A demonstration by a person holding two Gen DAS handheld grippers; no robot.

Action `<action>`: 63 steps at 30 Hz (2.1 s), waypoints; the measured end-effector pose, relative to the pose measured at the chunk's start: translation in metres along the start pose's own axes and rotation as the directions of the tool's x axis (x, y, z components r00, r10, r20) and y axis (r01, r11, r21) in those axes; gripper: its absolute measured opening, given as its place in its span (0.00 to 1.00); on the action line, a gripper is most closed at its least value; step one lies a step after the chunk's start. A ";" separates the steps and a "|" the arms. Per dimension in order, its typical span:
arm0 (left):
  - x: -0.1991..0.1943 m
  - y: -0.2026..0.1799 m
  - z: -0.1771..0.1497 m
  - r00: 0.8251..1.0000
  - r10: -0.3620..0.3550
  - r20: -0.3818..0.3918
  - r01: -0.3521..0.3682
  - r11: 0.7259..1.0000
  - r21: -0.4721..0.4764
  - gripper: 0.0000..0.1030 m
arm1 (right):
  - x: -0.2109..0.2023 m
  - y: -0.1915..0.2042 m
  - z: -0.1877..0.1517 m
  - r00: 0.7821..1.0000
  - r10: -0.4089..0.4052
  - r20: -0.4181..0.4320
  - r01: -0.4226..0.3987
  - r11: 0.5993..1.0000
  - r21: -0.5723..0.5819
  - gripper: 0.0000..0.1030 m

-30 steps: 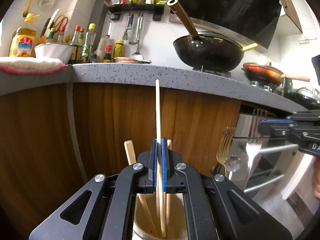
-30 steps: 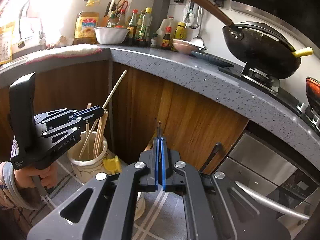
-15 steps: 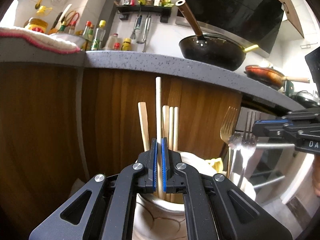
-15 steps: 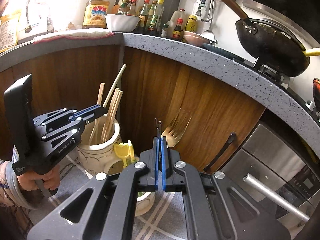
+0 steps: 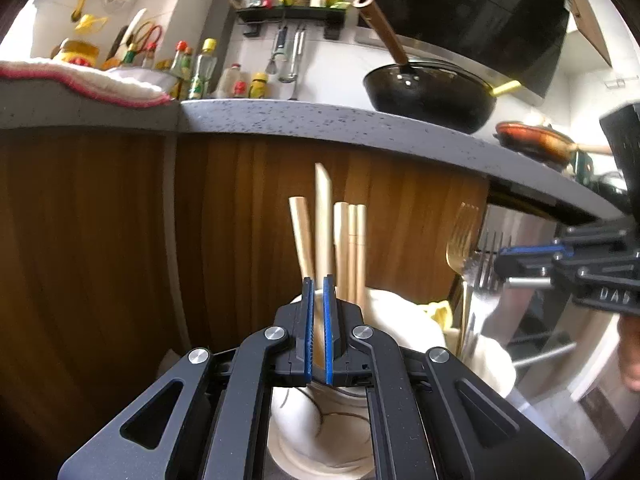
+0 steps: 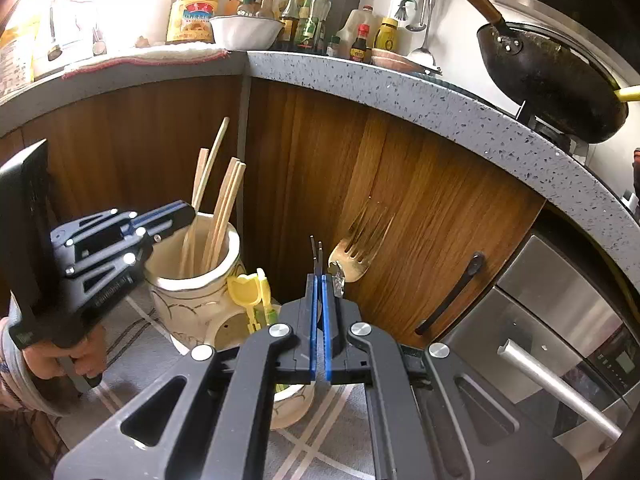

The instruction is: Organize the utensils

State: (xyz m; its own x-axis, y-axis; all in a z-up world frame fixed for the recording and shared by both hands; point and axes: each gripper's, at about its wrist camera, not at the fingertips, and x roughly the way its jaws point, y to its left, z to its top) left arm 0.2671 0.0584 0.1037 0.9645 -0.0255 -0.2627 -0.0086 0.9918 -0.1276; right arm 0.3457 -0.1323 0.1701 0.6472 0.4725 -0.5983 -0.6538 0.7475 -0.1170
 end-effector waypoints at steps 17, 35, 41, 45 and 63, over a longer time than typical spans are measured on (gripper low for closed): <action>-0.027 0.000 -0.003 1.000 0.001 0.009 -0.001 1.000 0.005 0.42 | -0.001 -0.014 -0.007 0.999 -0.004 0.039 0.000 0.995 0.102 0.04; -0.078 -0.005 -0.037 1.000 -0.019 0.024 0.019 1.000 -0.017 0.85 | -0.084 0.004 -0.085 0.944 -0.088 0.317 -0.006 0.959 0.284 0.62; -0.084 -0.009 -0.051 0.999 -0.014 0.033 0.014 1.000 -0.005 0.88 | -0.088 0.021 -0.123 0.907 -0.125 0.403 -0.013 0.946 0.323 0.80; -0.088 -0.010 -0.058 0.999 -0.002 0.033 0.002 1.000 -0.008 0.89 | -0.088 0.030 -0.138 0.894 -0.134 0.428 -0.021 0.941 0.339 0.92; -0.098 -0.008 -0.068 0.998 0.043 0.051 -0.044 0.999 0.005 0.92 | -0.079 0.051 -0.156 0.886 -0.118 0.449 -0.015 0.959 0.283 0.95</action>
State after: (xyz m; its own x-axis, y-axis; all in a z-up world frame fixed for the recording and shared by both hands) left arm 0.1544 0.0440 0.0655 0.9754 0.0239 -0.2192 -0.0492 0.9926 -0.1109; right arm 0.1998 -0.2042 0.0874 0.8266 0.5394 -0.1606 -0.5259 0.8419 0.1210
